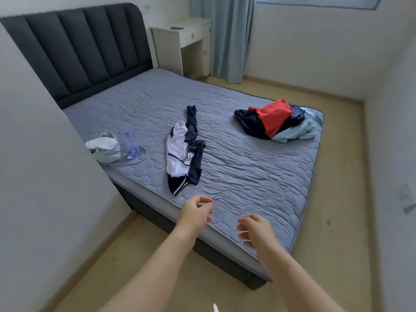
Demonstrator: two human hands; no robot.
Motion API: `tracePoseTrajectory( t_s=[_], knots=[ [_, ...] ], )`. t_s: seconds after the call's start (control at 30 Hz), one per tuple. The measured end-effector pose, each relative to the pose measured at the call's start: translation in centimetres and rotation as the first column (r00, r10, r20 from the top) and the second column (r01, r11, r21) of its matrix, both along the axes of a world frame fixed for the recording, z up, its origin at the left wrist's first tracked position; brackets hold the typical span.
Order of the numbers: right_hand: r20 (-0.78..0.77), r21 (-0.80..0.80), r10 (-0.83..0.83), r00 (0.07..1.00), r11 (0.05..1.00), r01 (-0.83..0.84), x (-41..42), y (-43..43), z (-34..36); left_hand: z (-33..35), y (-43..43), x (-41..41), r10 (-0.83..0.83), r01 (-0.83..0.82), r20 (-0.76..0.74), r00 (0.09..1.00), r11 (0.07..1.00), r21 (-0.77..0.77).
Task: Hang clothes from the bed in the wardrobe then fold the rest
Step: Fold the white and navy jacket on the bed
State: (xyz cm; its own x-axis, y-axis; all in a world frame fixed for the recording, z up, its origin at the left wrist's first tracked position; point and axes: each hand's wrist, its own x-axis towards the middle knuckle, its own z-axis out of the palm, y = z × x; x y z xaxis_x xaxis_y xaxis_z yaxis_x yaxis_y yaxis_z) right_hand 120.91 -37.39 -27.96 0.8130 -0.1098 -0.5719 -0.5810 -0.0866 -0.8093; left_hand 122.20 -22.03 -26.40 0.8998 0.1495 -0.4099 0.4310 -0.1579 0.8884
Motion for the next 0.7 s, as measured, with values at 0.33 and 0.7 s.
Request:
tracePoseTrajectory(
  t_s=[0.33,0.7],
  knots=[
    [-0.108,-0.047,0.094,0.99,0.994,-0.1,15.8,0.1,-5.2,-4.2,0.3,13.1,0.06,-0.053,-0.158,0.986,0.998,0.046],
    [-0.25,-0.074,0.124,0.96,0.986,-0.147,29.4,9.5,-15.1,-15.3,9.3,26.3,0.087,-0.052,-0.349,0.933,0.993,0.11]
  ],
)
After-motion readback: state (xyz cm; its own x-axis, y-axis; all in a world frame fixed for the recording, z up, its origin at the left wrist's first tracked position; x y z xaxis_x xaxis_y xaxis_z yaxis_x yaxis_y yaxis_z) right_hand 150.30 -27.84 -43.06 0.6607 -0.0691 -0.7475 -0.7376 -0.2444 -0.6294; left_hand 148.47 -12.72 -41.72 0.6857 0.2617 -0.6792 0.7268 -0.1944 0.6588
